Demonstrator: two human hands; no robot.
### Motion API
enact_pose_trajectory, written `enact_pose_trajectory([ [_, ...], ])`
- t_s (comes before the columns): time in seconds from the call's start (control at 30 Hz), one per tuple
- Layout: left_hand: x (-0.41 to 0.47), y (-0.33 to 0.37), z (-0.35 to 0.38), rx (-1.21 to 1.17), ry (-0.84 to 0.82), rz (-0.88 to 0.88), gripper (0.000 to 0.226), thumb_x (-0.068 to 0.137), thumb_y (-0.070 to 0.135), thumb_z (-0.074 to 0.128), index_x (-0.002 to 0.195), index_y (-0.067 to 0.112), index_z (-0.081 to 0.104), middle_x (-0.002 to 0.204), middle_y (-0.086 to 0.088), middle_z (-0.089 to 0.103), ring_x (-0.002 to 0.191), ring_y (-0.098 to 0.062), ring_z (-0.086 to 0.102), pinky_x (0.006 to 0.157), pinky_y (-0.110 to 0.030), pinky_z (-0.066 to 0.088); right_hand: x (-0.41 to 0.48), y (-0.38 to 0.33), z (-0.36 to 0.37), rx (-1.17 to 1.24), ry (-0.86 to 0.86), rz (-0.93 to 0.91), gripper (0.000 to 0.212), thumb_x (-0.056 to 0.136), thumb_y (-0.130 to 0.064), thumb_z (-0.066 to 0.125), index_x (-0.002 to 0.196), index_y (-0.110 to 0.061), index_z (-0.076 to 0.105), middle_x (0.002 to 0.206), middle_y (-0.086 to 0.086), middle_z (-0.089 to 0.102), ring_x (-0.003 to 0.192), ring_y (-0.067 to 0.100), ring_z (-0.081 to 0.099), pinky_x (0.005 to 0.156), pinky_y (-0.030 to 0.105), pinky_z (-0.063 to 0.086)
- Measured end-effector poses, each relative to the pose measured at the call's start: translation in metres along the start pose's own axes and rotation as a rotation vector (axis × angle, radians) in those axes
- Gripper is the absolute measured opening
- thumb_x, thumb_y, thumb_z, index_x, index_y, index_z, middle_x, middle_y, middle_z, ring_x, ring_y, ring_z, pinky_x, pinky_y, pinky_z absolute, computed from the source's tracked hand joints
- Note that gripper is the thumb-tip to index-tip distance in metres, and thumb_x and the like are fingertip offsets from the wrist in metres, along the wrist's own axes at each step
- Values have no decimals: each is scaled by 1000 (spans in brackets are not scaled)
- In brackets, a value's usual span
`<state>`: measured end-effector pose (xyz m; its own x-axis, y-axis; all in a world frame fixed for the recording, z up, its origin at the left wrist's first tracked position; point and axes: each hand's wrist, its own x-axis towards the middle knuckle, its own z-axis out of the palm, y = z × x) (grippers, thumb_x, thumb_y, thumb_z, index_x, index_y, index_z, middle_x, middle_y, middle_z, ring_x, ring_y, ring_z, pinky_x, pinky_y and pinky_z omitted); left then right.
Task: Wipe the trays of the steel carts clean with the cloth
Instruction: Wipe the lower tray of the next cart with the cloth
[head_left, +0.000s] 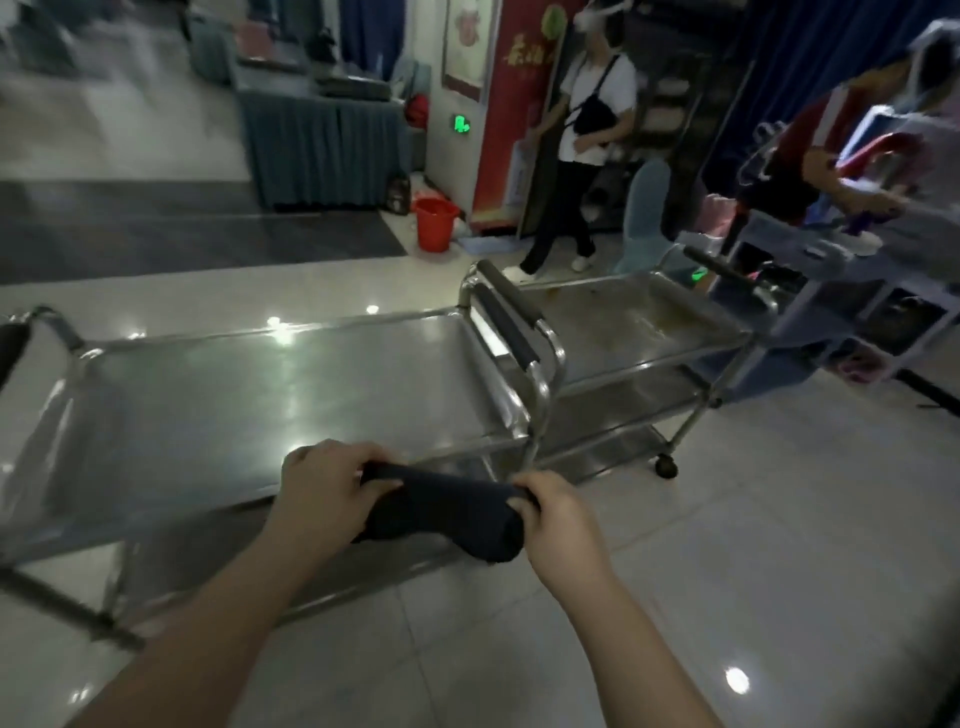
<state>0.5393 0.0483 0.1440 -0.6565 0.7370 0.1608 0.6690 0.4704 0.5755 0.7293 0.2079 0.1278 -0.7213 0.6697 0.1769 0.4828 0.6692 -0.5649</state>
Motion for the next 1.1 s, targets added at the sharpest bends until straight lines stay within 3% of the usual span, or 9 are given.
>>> enact_pose_trajectory([
  [0.07,-23,-3,15,-12,-15,-120,12,85,27,71,85,37,65,83,12,65,88,-19,62,87,-46,48,-1,15,10,28,-114,-46,21,96,-14,55,113,-15,67,107,4,64,97,20,58,84,29,44],
  [0.37,-101,-32,67,88,132,-367,9,82,23,76,91,21,74,84,4,72,83,-24,66,82,-46,49,-8,46,79,222,-334,-171,16,91,-3,60,102,-10,69,97,-1,63,90,11,53,84,25,43],
  [0.47,-119,-60,80,86,32,-417,9,82,21,77,90,21,73,79,9,68,76,-19,63,78,-43,50,-9,48,111,210,-449,-169,18,89,-1,60,102,-8,69,98,5,64,92,17,56,86,29,45],
  [0.6,-120,-104,95,104,-208,-471,6,90,27,67,96,27,67,86,12,64,88,-16,60,88,-38,43,-4,44,154,147,-562,-116,16,92,-3,57,99,-11,68,96,3,61,92,17,54,85,31,45],
  [0.67,-110,-124,101,118,-250,-464,7,93,31,62,99,30,64,90,12,64,92,-14,59,91,-36,40,1,41,174,153,-555,-21,18,92,-1,54,98,-10,68,96,4,61,91,18,55,83,32,47],
  [0.73,-93,-144,107,103,-252,-440,8,94,32,60,101,30,63,92,10,65,93,-14,58,92,-36,39,9,39,194,174,-490,86,20,93,0,51,99,-10,67,98,4,60,88,17,55,77,23,45],
  [0.8,-73,-163,114,76,-252,-424,8,94,31,59,101,28,63,94,8,66,93,-16,58,92,-38,41,17,40,212,182,-412,106,21,94,1,49,101,-9,66,97,2,57,84,12,52,72,9,38],
  [0.9,-52,-188,129,58,-247,-446,11,93,28,61,103,26,64,96,5,67,95,-20,59,89,-41,44,28,51,236,160,-430,91,22,93,5,50,106,-4,66,99,1,55,88,11,50,75,1,35],
  [1.1,-24,-234,207,-77,-249,-524,8,93,20,60,99,24,60,95,-4,62,94,-23,55,76,-31,43,71,103,303,139,-509,86,22,92,8,51,105,-3,66,102,6,58,92,18,54,77,6,36],
])
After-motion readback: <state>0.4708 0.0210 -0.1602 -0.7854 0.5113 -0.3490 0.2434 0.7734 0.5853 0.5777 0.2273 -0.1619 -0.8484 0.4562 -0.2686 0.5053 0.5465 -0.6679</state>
